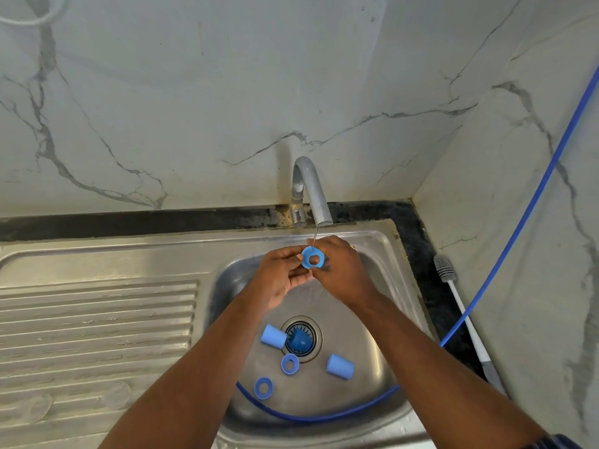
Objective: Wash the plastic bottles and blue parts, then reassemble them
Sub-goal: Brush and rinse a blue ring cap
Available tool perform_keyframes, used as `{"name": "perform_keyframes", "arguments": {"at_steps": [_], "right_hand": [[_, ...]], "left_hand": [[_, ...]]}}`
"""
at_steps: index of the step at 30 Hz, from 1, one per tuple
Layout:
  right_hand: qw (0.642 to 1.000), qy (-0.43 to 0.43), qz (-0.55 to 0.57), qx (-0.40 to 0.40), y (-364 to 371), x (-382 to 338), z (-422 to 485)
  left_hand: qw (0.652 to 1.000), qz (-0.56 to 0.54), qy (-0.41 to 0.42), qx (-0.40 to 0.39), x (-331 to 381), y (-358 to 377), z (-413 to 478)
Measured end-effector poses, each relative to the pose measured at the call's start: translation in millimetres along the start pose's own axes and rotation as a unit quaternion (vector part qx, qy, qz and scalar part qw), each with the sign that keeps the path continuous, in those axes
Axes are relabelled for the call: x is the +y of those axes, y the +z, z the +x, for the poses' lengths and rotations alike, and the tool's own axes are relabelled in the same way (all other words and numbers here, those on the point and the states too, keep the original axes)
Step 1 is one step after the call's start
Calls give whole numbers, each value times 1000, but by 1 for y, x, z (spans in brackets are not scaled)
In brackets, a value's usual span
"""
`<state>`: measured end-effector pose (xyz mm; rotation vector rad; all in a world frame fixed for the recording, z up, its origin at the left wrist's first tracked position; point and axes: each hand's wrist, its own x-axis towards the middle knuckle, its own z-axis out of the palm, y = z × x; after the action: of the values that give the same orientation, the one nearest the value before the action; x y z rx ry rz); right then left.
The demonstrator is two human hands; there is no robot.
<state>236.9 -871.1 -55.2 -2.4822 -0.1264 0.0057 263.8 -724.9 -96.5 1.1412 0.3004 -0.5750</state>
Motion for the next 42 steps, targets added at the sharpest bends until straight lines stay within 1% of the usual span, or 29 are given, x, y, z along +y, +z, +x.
{"name": "perform_keyframes", "arguments": {"at_steps": [4, 8, 13, 16, 19, 23, 26, 31, 35, 37, 39, 42], "right_hand": [[999, -14, 28, 19, 0, 10, -1], [998, -7, 54, 36, -1, 17, -1], [992, 52, 115, 25, 3, 20, 0], [980, 99, 172, -7, 11, 22, 3], [971, 109, 209, -36, 18, 20, 7], [952, 133, 266, -69, 25, 19, 8], [942, 155, 290, -73, 33, 24, 6], [946, 175, 269, -44, 34, 33, -1], [965, 150, 216, -14, 29, 38, -5], [971, 137, 194, 1, 26, 39, -6], [975, 126, 181, 20, 23, 38, -5], [983, 108, 144, 39, 21, 36, -4]], "left_hand": [[999, -48, -4, -20, 0, 4, 2], [998, -48, 10, -36, 2, 9, 5], [999, 14, 33, -27, 4, 3, 5], [996, 66, 59, -10, 6, -3, 2], [992, 101, 71, 21, 8, -11, 1], [992, 101, 43, 68, 11, -21, 3], [994, 87, 3, 65, 9, -26, 3], [997, 33, -52, 46, -4, -22, 2], [997, 41, -55, 34, -12, -9, 6], [997, 56, -48, 32, -14, -4, 10], [994, 105, -27, 33, -14, 0, 14], [984, 168, 36, 44, -7, 4, 16]]}}
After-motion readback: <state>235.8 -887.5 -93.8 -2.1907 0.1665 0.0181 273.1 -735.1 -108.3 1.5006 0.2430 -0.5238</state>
